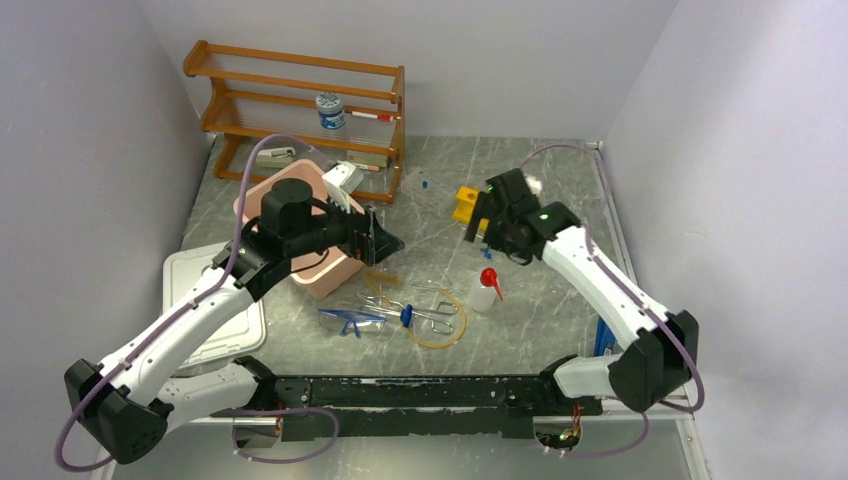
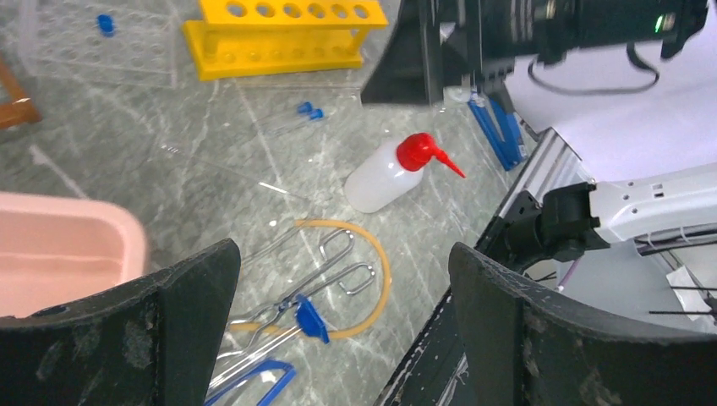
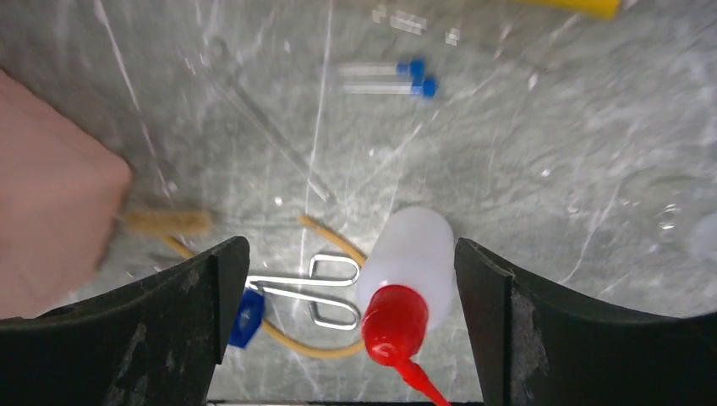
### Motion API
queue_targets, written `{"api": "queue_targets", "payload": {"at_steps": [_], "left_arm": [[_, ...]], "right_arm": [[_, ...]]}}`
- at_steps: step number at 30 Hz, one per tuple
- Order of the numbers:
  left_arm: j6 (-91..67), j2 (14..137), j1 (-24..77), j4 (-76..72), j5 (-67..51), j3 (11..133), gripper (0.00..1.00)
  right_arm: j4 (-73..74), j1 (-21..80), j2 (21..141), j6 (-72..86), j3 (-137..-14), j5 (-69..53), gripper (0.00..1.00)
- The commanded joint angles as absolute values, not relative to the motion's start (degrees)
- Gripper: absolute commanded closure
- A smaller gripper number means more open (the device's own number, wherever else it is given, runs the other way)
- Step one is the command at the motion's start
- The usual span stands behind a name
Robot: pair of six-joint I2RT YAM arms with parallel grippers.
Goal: Organize the chemistry lab equipment
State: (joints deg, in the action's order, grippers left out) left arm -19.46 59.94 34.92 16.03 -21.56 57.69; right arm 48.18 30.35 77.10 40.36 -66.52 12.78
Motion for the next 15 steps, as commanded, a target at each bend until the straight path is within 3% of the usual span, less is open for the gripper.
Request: {"api": "queue_targets", "payload": {"at_steps": [1,7,15], "left_arm": [[-19.4,62.1,39.1,9.8,-21.3,58.2,0.03],[-8.1,70.0,49.1,1.4,-26.1,58.0,0.10],[22.9,90.4,56.2,10.9,-30.6,70.3,0.11]], "right_arm": [[48.9,22.3,72.2,36.7,-69.5,12.6,0.06],[47.2,11.7,68.7,33.8,-67.7,7.7,0.09],[44.6,4.9,65.6,34.6,-61.9,0.7,0.09]]}}
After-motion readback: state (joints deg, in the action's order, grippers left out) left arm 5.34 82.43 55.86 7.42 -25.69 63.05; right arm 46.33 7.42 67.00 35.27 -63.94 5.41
